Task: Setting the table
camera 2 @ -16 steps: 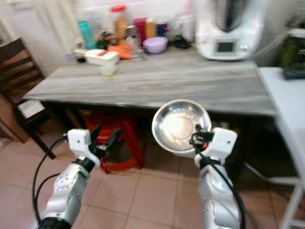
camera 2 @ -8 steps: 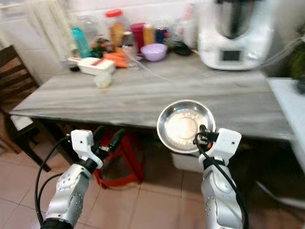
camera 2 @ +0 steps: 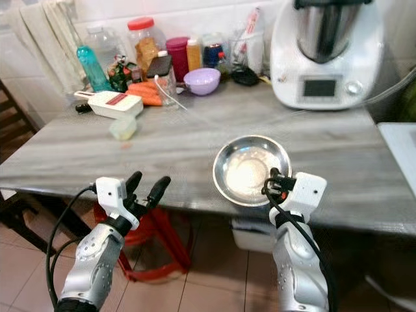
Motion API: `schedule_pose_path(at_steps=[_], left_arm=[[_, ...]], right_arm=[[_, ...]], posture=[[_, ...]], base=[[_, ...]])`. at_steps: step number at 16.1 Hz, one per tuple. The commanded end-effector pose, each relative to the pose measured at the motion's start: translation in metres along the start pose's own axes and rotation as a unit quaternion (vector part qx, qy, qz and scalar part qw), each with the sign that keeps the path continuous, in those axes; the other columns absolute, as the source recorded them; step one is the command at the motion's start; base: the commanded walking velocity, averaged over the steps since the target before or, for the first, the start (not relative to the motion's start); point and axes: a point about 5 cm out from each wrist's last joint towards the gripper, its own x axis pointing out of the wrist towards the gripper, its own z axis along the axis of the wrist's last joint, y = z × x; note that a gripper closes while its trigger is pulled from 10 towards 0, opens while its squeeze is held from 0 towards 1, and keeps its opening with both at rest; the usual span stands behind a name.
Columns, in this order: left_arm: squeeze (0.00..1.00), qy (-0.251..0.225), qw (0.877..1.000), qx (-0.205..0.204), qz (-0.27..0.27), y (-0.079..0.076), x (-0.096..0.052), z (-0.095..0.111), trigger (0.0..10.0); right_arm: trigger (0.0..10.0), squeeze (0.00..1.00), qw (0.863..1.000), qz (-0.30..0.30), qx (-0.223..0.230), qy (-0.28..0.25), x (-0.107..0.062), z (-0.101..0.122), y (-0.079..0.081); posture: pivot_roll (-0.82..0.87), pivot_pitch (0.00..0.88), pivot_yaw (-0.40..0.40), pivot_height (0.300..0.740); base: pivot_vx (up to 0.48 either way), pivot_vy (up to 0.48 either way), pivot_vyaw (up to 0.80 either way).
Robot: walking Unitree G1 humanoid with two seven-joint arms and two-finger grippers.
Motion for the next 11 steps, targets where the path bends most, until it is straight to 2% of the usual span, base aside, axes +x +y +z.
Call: schedule_pose_path(at_steps=[1, 4, 6, 8, 11], left_arm=[[0.00, 0.006, 1.000, 0.005, 0.015, 0.011, -0.006, 0.001, 10.0], [0.00, 0.010, 1.000, 0.011, 0.008, 0.012, -0.012, 0.000, 10.0], [0.00, 0.013, 1.000, 0.007, -0.026, 0.011, -0.023, 0.001, 10.0], [0.00, 0.022, 0.999, 0.011, -0.038, 0.014, -0.030, 0.000, 10.0], [0.00, 0.030, 0.997, 0.000, -0.068, 0.010, -0.037, 0.000, 10.0]], right_arm=[[10.0, 0.00, 1.000, 0.017, 0.015, -0.001, 0.003, 0.001, 0.013], [10.0, 0.00, 1.000, 0.013, 0.012, 0.007, 0.004, -0.002, 0.013], [10.0, 0.00, 0.999, 0.016, 0.011, 0.034, 0.009, -0.007, 0.016], [10.0, 0.00, 0.999, 0.015, 0.015, 0.046, 0.016, -0.007, 0.017], [10.0, 0.00, 0.994, 0.006, 0.010, 0.109, 0.027, -0.016, 0.020]], posture=[[-0.09, 0.000, 0.111, 0.740], [-0.09, 0.000, 0.109, 0.740], [-0.09, 0.000, 0.107, 0.740], [-0.09, 0.000, 0.107, 0.740], [-0.07, 0.000, 0.094, 0.740]], base=[[0.000, 0.000, 0.00], [0.000, 0.000, 0.00], [0.000, 0.000, 0.00], [0.000, 0.000, 0.00], [0.000, 0.000, 0.00]])
